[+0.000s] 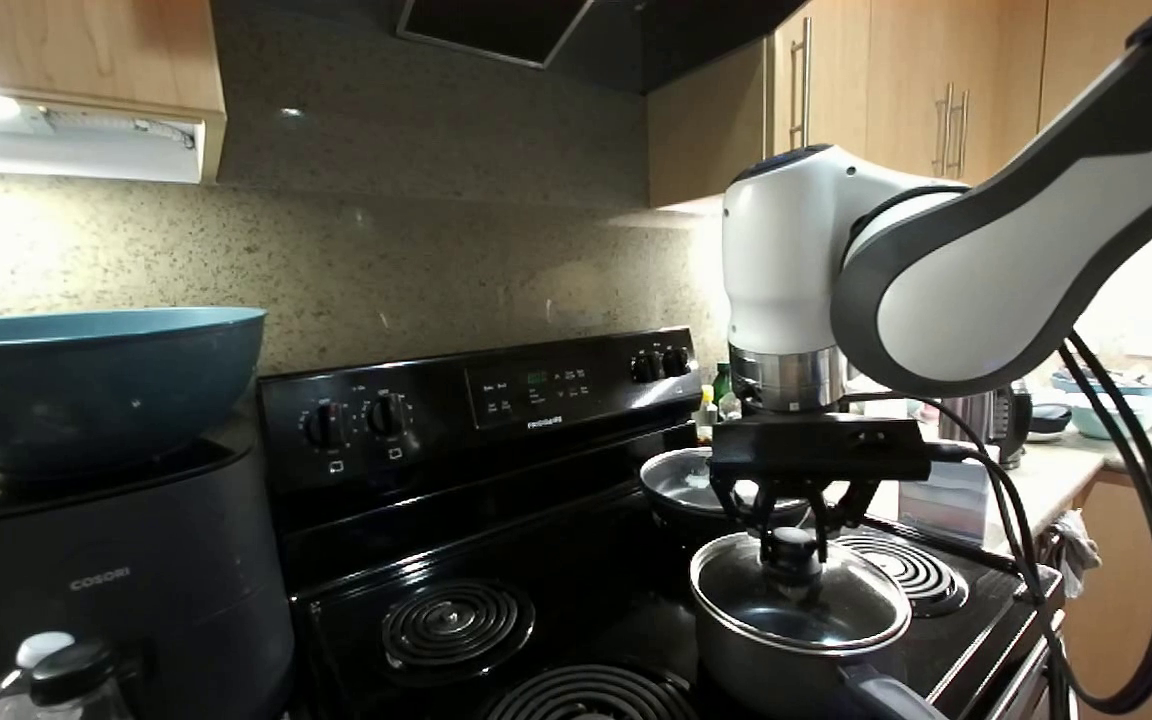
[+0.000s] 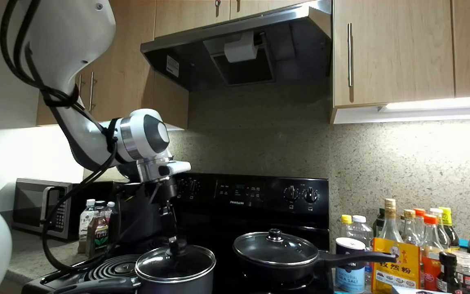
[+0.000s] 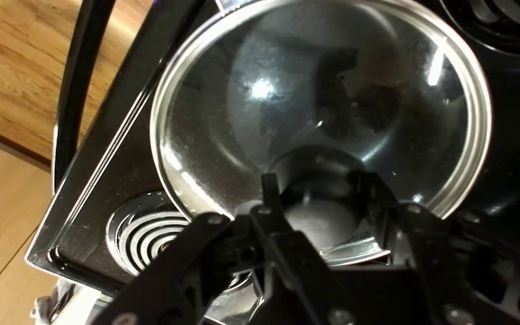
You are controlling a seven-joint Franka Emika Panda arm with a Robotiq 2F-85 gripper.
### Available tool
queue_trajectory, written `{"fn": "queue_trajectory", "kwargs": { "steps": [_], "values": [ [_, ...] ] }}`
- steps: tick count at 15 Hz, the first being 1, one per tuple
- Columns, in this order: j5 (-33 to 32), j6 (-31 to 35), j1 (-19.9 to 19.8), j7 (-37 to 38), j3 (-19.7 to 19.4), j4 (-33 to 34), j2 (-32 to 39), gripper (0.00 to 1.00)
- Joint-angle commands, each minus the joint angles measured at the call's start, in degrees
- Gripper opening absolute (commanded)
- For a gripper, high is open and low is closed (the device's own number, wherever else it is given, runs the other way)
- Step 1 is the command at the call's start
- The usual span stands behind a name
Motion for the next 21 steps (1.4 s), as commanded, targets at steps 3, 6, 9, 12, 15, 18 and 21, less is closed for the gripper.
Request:
{"fn": "queue_trajectory", "kwargs": {
  "steps": [3,6,9,12,15,18,21],
  "values": [
    [3.8,-0.74,-0.66,-2.39,-0.11,0.55,-0.09,0.22],
    [2.04,-1.48,-0.64,-0.56,1.24,0.89,-1.86,0.22],
    [-0.14,-2.15,-0.27,0.31,3.38,1.44,-3.34,0.22],
    [-1.17,-3.02,0.13,0.16,5.73,2.62,-3.83,0.22],
    [-1.99,-3.67,0.94,-0.96,7.99,4.45,-2.36,0.22],
    [-0.65,-2.96,3.17,-4.6,9.08,5.88,0.4,0.22],
    [-2.94,-2.6,4.28,-5.63,10.11,6.38,1.77,0.22]
  ]
}}
